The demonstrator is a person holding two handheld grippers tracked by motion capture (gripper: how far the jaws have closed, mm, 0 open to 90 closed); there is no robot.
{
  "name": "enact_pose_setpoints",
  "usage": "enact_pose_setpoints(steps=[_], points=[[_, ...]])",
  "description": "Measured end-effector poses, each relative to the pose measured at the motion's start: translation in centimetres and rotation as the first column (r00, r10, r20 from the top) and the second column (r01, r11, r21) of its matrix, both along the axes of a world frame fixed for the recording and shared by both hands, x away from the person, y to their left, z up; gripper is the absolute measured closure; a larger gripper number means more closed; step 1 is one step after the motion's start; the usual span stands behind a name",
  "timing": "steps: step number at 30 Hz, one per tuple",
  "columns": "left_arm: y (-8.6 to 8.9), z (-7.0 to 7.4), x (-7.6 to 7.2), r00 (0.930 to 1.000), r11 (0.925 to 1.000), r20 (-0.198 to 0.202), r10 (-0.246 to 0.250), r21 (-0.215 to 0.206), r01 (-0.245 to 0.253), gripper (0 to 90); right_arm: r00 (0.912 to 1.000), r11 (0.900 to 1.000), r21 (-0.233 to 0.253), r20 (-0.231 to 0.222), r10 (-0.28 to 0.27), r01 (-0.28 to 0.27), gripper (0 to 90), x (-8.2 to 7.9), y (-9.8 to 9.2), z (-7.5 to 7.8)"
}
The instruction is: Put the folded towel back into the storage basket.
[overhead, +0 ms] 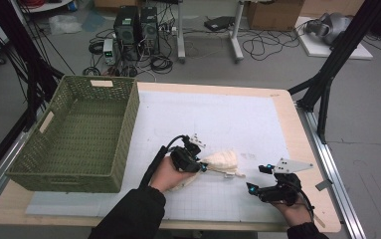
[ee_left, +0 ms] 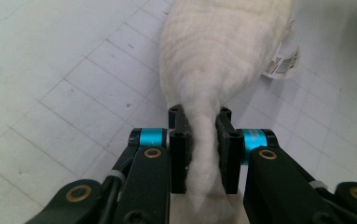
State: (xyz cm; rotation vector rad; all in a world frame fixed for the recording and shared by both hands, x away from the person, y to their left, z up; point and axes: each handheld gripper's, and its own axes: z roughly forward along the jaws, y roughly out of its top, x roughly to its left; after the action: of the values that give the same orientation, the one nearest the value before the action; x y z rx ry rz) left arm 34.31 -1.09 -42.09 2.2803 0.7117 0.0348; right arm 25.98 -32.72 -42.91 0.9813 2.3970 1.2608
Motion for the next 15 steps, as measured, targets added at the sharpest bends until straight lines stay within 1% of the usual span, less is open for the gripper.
enact_pose_setpoints(steps=[3, 8, 11, 13, 15], points=[[0.17, 0.13, 0.04, 1.0000, 0.9999, -0.005, 0.000, -0.011, 0.000, 78.4, 1.0000, 1.000, 0.003, 0.000, 0.000, 0.000, 17.5, 0.00, 0.01, -0.01], [0.43, 0.24, 0.01, 0.9998, 0.9995, -0.015, 0.016, -0.028, -0.017, 78.4, 1.0000, 1.000, 0.007, 0.005, -0.002, 0.002, 17.1, 0.01, -0.03, 0.02], [0.64, 0.33, 0.04, 0.9996, 0.9992, -0.018, 0.019, -0.035, -0.020, 78.4, 1.0000, 1.000, 0.008, 0.003, -0.002, 0.002, 16.7, 0.02, -0.02, 0.00], [0.77, 0.41, 0.03, 0.9993, 0.9984, -0.025, 0.027, -0.048, -0.028, 78.4, 1.0000, 1.000, 0.007, -0.002, -0.002, 0.002, 16.4, 0.04, -0.01, -0.05], [0.95, 0.50, 0.10, 0.9994, 0.9983, -0.027, 0.024, -0.052, -0.026, 78.4, 1.0000, 1.000, 0.006, -0.005, -0.005, 0.005, 16.0, 0.03, -0.01, -0.08]])
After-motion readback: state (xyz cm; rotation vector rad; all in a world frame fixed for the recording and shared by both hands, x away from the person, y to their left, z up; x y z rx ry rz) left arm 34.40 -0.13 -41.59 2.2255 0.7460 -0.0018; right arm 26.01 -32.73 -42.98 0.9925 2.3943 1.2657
